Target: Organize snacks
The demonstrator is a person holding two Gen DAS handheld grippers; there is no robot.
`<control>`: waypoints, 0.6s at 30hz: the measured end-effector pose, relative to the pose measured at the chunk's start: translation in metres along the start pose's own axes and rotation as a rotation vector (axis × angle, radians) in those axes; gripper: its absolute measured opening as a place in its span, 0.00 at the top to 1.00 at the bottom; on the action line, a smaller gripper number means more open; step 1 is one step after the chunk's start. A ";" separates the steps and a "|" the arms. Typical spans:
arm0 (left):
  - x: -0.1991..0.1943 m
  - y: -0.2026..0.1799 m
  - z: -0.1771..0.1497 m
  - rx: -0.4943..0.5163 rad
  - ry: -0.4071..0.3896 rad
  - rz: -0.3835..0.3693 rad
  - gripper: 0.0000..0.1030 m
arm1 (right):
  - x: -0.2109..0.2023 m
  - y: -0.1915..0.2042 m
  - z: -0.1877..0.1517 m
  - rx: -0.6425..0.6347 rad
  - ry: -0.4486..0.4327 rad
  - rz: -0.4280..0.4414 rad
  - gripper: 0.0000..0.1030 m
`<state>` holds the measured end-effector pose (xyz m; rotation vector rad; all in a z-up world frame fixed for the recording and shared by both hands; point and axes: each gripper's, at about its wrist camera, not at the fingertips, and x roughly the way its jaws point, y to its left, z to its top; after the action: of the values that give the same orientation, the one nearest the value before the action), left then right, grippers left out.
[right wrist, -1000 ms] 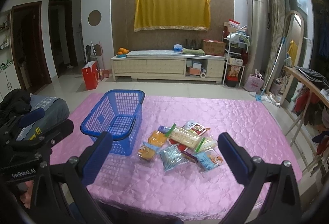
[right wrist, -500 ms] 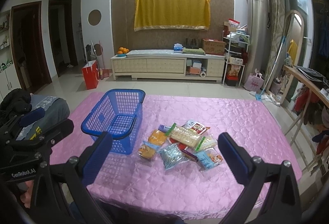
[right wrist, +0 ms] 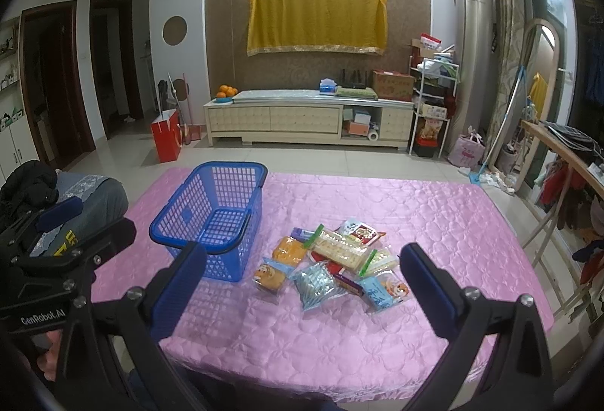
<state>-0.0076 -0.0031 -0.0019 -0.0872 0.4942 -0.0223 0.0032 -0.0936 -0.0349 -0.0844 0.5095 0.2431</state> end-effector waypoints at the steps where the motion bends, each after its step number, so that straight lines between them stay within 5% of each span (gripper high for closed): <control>1: 0.000 0.000 0.000 0.001 0.000 0.000 0.00 | 0.000 0.000 0.000 0.001 -0.001 -0.001 0.00; 18: 0.003 0.000 -0.003 0.001 0.008 0.003 0.00 | 0.000 0.004 -0.006 0.000 0.015 0.006 0.00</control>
<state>-0.0066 -0.0032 -0.0061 -0.0851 0.5026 -0.0195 -0.0001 -0.0909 -0.0399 -0.0851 0.5251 0.2489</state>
